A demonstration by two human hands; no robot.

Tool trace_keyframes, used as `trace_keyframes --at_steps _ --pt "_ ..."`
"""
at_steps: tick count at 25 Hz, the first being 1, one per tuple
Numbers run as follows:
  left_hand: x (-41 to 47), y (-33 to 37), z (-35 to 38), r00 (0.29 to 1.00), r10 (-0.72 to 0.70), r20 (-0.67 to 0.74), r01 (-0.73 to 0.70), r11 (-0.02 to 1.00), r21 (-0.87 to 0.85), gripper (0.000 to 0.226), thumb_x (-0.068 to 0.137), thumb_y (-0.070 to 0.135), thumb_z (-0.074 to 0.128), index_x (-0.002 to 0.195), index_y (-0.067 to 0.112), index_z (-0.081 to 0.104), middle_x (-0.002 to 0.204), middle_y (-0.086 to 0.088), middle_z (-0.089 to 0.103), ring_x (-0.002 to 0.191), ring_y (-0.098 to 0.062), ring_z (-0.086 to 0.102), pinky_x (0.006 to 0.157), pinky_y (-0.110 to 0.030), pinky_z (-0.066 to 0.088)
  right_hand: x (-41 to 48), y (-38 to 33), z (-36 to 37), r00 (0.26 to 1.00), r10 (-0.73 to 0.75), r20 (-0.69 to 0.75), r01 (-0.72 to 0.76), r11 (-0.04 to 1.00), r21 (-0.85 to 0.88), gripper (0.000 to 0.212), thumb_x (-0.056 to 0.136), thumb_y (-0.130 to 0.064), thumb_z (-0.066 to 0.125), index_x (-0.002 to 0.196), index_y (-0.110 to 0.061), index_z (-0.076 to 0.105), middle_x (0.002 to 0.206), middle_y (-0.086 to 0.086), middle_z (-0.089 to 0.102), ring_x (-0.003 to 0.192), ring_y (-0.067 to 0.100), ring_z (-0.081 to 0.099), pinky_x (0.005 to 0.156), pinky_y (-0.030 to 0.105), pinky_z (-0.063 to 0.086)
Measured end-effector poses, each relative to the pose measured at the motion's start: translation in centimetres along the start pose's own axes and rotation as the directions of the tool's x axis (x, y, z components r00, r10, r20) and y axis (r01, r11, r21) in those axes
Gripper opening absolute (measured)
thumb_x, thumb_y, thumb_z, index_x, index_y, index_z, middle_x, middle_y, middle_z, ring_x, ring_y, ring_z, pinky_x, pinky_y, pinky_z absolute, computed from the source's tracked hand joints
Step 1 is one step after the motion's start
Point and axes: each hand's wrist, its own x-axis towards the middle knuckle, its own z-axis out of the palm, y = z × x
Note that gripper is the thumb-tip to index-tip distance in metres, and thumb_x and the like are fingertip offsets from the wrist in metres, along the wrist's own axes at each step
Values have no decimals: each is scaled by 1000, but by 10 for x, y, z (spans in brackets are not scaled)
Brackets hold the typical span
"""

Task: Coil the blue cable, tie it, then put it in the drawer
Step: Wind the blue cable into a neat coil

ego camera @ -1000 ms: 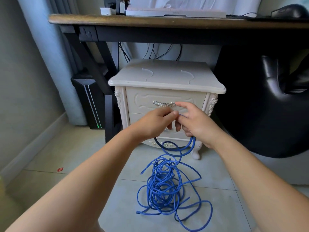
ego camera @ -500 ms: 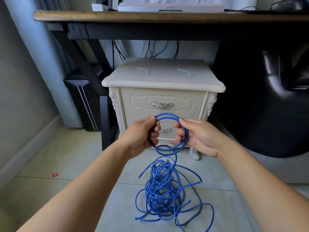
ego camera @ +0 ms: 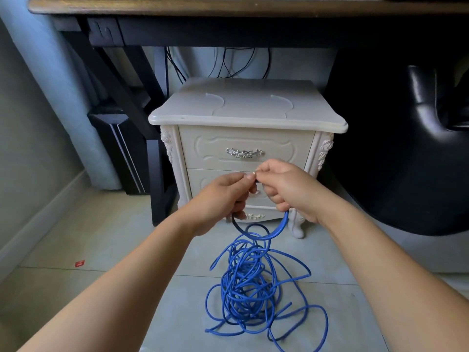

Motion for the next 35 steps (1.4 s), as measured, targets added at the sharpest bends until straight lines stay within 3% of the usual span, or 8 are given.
trace_keyframes --at_steps 3,8,12,17,21,25,30,35 --pt "4 0 0 982 71 -173 -75 997 -18 32 104 31 41 77 15 48 52 12 31 44 -5 28 43 -17 28 2 7 -3 996 26 80 -54 926 374 20 103 -25 41 106 -10 53 54 1 41 42 12 33 41 22 34" --pt "5 1 -5 959 -72 -274 -45 916 -398 35 105 36 39 75 19 44 52 11 24 44 -7 18 40 -17 20 -8 26 -17 963 36 265 -179 824 538 16 87 -21 54 91 -7 61 67 6 59 69 26 67 83 46 57" --pt "0 1 -4 980 -146 -138 30 785 -619 34 104 34 41 74 19 49 54 8 22 42 -8 20 46 -19 34 -5 25 -11 992 -38 121 -54 736 675 13 94 -18 49 93 -9 57 58 -4 40 45 9 39 55 27 51" --pt "-4 6 -6 990 -142 22 135 870 -474 26 98 24 35 82 12 52 56 3 24 45 -13 23 59 -30 42 0 14 -9 993 -43 -108 61 984 167 30 105 -24 39 86 -13 59 52 -8 28 38 3 22 39 18 23" --pt "-1 5 -2 995 -65 -82 63 998 -27 35 102 39 44 83 13 57 55 7 25 47 -12 21 47 -24 29 2 4 4 990 -120 -73 88 936 -340 29 103 -26 41 77 -21 54 57 -5 37 46 8 31 48 25 27" --pt "0 7 -2 979 21 -203 -27 999 -27 37 103 33 44 70 18 41 48 12 29 42 -6 22 39 -19 20 -4 5 3 998 2 63 -22 950 311 16 102 -23 45 105 -11 55 58 3 43 45 13 38 47 24 39" --pt "-1 7 -10 976 -46 -213 -19 956 -293 41 104 36 41 67 20 37 54 8 19 45 -7 13 38 -18 14 -16 28 -23 948 67 312 -178 923 341 16 85 -15 55 93 -3 61 81 17 69 91 35 69 94 46 52" --pt "-2 8 -2 972 -85 -220 -33 874 -485 38 104 38 38 74 17 48 54 7 16 44 -8 14 39 -19 22 -5 23 -11 993 -66 97 -13 760 649 13 88 -21 52 90 -9 57 53 -4 42 48 11 44 65 30 48"
